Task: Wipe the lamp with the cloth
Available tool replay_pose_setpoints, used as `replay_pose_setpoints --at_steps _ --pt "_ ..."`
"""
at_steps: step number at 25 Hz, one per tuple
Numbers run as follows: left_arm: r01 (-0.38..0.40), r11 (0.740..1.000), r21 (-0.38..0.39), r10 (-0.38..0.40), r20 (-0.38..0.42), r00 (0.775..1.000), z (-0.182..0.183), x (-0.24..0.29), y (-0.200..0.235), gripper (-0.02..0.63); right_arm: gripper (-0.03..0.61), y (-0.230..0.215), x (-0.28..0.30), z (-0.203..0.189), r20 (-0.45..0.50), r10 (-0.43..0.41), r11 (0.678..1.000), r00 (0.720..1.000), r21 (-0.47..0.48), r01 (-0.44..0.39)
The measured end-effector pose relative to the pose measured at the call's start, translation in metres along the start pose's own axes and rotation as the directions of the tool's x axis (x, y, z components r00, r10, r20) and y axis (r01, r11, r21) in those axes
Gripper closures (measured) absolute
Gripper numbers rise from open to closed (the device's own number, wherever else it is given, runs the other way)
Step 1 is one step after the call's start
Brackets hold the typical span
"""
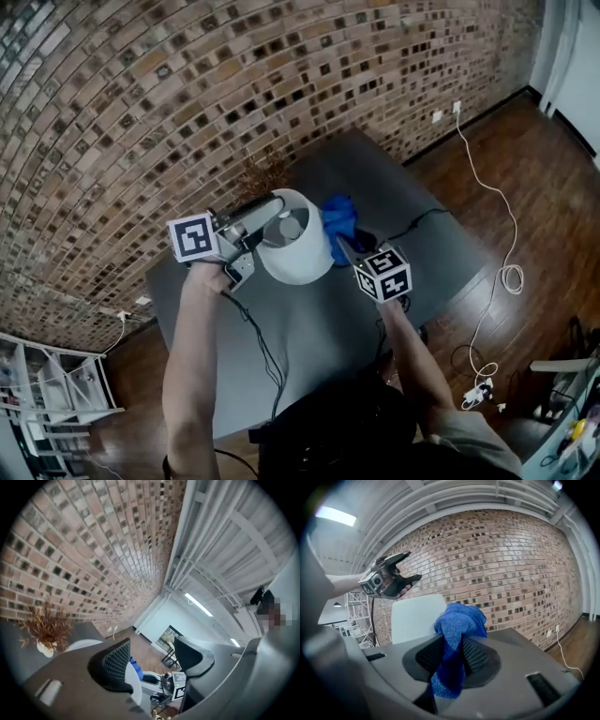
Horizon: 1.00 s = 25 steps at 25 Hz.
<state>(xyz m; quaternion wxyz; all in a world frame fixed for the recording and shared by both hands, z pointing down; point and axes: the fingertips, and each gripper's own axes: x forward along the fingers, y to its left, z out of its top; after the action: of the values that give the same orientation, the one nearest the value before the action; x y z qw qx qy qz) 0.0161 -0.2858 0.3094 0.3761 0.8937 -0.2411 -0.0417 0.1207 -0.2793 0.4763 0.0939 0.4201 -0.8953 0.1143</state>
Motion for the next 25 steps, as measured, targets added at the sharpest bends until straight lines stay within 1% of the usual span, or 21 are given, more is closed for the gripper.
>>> replay_pose_setpoints --at_steps 1,2,3,4,5,6,7,8,9,10,12,13,15,17,18,19,20,21,23,24,25 --pt "-0.011 0.999 0.035 0.009 0.065 0.998 0.010 -0.018 0.005 0.333 0.483 -0.003 -0.002 -0.001 -0.005 0.000 1.000 1.000 -0.004 0.000" --pt "-0.035 0.998 0.060 0.026 0.141 0.990 0.021 -0.040 0.014 0.333 0.483 -0.007 -0.005 -0.002 -0.007 -0.005 1.000 1.000 -0.009 0.005" --pt "-0.074 0.995 0.072 0.057 0.224 0.973 0.030 -0.065 0.027 0.334 0.483 -0.013 -0.009 -0.003 -0.007 -0.015 1.000 1.000 -0.011 0.015" --pt "-0.119 0.991 0.061 0.095 0.311 0.946 0.036 -0.089 0.044 0.334 0.483 -0.020 -0.012 -0.003 -0.006 -0.028 1.000 1.000 -0.009 0.028" --pt "-0.151 0.988 0.030 0.127 0.391 0.911 0.038 -0.111 0.062 0.334 0.483 -0.027 -0.013 -0.003 -0.008 -0.038 0.999 0.999 -0.005 0.038" --pt "-0.154 0.988 -0.012 0.143 0.452 0.881 0.033 -0.125 0.080 0.334 0.483 -0.033 -0.012 -0.003 -0.018 -0.039 0.999 0.999 -0.005 0.039" --pt "-0.130 0.990 -0.055 0.140 0.486 0.863 0.022 -0.131 0.095 0.334 0.483 -0.036 -0.008 -0.005 -0.035 -0.031 0.999 0.999 -0.010 0.031" --pt "-0.092 0.992 -0.090 0.125 0.502 0.856 0.007 -0.128 0.106 0.334 0.483 -0.036 -0.002 -0.008 -0.058 -0.015 1.000 0.998 -0.020 0.014" --pt "-0.054 0.992 -0.114 0.105 0.510 0.854 -0.008 -0.121 0.112 0.334 0.483 -0.032 0.004 -0.012 -0.081 0.004 0.999 0.997 -0.033 -0.007" --pt "-0.023 0.992 -0.123 0.084 0.515 0.853 -0.022 -0.111 0.113 0.334 0.483 -0.027 0.009 -0.015 -0.098 0.022 0.999 0.995 -0.047 -0.026" --pt "0.019 0.995 -0.097 0.033 0.513 0.858 -0.040 -0.090 0.106 0.331 0.483 -0.016 0.015 -0.016 -0.111 0.046 0.996 0.993 -0.073 -0.055" --pt "0.027 0.997 -0.075 0.014 0.506 0.863 -0.045 -0.081 0.101 0.331 0.483 -0.012 0.017 -0.014 -0.111 0.053 0.995 0.992 -0.084 -0.062" --pt "0.016 0.999 -0.040 0.006 0.503 0.865 -0.051 -0.070 0.093 0.327 0.483 -0.011 0.022 -0.010 -0.118 0.050 0.992 0.992 -0.113 -0.063" --pt "0.002 0.999 -0.041 0.020 0.517 0.856 -0.058 -0.068 0.085 0.327 0.483 -0.016 0.025 -0.009 -0.141 0.035 0.988 0.989 -0.146 -0.056" --pt "-0.006 0.999 -0.041 0.026 0.528 0.849 -0.062 -0.070 0.081 0.312 0.483 -0.018 0.025 -0.009 -0.153 0.033 0.986 0.988 -0.154 -0.057" --pt "-0.013 0.999 -0.030 0.028 0.535 0.844 -0.065 -0.073 0.077 0.311 0.483 -0.019 0.025 -0.009 -0.161 0.032 0.986 0.986 -0.158 -0.058" --pt "-0.017 1.000 -0.010 0.020 0.534 0.845 -0.067 -0.077 0.074 0.311 0.483 -0.020 0.023 -0.008 -0.165 0.026 0.986 0.986 -0.160 -0.052" --pt "-0.017 1.000 0.019 0.004 0.520 0.854 -0.068 -0.080 0.070 0.313 0.483 -0.022 0.020 -0.007 -0.161 0.012 0.986 0.987 -0.160 -0.038" --pt "-0.013 0.996 0.091 -0.031 0.469 0.882 -0.063 -0.084 0.062 0.313 0.483 -0.034 0.013 0.005 -0.123 -0.029 0.989 0.992 -0.150 0.010" --pt "-0.017 0.993 0.119 -0.038 0.448 0.893 -0.061 -0.087 0.060 0.313 0.483 -0.040 0.009 0.012 -0.099 -0.046 0.990 0.994 -0.139 0.032" --pt "-0.026 0.991 0.129 -0.033 0.435 0.900 -0.062 -0.091 0.060 0.313 0.483 -0.044 0.005 0.016 -0.083 -0.056 0.991 0.995 -0.125 0.045"
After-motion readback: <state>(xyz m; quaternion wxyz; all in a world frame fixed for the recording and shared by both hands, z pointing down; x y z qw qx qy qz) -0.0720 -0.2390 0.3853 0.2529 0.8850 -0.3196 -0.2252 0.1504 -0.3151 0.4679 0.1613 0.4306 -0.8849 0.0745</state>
